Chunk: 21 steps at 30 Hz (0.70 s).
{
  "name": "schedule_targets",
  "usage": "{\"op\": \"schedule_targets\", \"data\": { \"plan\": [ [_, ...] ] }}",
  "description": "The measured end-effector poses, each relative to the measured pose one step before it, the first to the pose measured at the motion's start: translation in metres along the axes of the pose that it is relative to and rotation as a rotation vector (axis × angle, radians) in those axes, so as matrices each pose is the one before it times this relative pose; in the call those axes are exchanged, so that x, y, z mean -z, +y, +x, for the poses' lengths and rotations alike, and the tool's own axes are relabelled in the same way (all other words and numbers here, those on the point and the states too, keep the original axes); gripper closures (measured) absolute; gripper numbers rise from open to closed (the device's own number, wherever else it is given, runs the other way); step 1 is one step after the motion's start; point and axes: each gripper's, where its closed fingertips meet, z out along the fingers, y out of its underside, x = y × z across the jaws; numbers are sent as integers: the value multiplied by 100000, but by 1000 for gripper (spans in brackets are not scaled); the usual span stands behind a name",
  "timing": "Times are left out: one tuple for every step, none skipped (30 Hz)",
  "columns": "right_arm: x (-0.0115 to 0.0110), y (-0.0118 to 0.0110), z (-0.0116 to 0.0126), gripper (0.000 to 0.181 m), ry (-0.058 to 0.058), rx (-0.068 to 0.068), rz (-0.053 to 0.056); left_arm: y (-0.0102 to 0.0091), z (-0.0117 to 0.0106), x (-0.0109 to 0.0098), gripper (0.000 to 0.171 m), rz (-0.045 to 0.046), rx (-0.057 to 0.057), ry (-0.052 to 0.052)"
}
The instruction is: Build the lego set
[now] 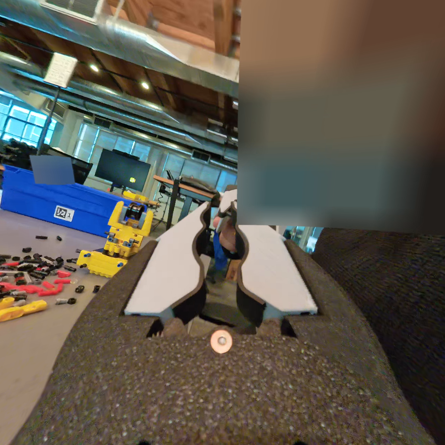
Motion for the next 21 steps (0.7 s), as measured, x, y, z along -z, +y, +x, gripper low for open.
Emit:
{"op": "schedule_targets", "data": {
  "plan": [
    [215,158,-260,124,1030,861,6896,220,306,13,151,-2965,-2701,990],
    [173,226,-129,125,745,499,7125,253,87,63,145,-2554,-2384,-117],
    [172,200,-5,125,-60,-549,7780,369,27,71,141,-2437,-2515,-350],
    [141,213,105,125,-1214,-2205,7628,553,191,9,139,-3266,-2531,506],
    [143,294,188,125,-2175,-3589,6309,570,333,-149,139,-3427,-1442,1042],
    [176,384,291,125,-2182,-3913,4441,659,343,-277,138,-4135,-1243,672],
    [269,377,356,126,-1292,-3467,3166,770,149,-399,137,-4485,-1564,-684],
    [345,297,249,126,-706,-3628,1989,695,-63,-483,136,-4161,-1476,-1906],
    [389,33,-79,125,-1121,-2271,695,536,-407,-513,136,-4333,-738,-3587],
    [438,-80,158,125,1725,1348,-954,416,-693,-351,135,-5871,-2178,-5210],
    [482,74,819,125,5746,3263,-2843,237,-892,-77,135,-6223,-5446,-6179],
    [418,148,816,126,4904,2652,-3239,-55,-1089,108,134,-4678,-6797,-6768],
    [305,96,528,125,2552,1435,-1928,-203,-929,110,134,-3438,-6040,-4726],
    [207,23,262,125,757,-125,-528,-153,-658,-12,134,-3370,-4113,-1748],
    [110,-44,47,125,-739,-1274,349,-44,-492,-168,134,-3846,-1863,462],
    [72,-82,44,125,-738,-1275,600,-59,-296,-312,134,-3481,267,2392],
    [34,-52,35,125,-497,-935,374,-195,-139,-397,134,-2130,2028,3879],
    [21,-14,2,125,-440,-616,99,-314,102,-446,134,-718,2547,5292],
    [0,38,16,125,-66,-181,-259,-343,329,-441,134,346,2356,6249],
    [-35,84,-25,125,-130,98,-638,-197,530,-437,134,358,1602,7089],
    [-80,118,-81,125,-492,172,-795,57,414,-458,134,-574,615,5746]
  ]
}}
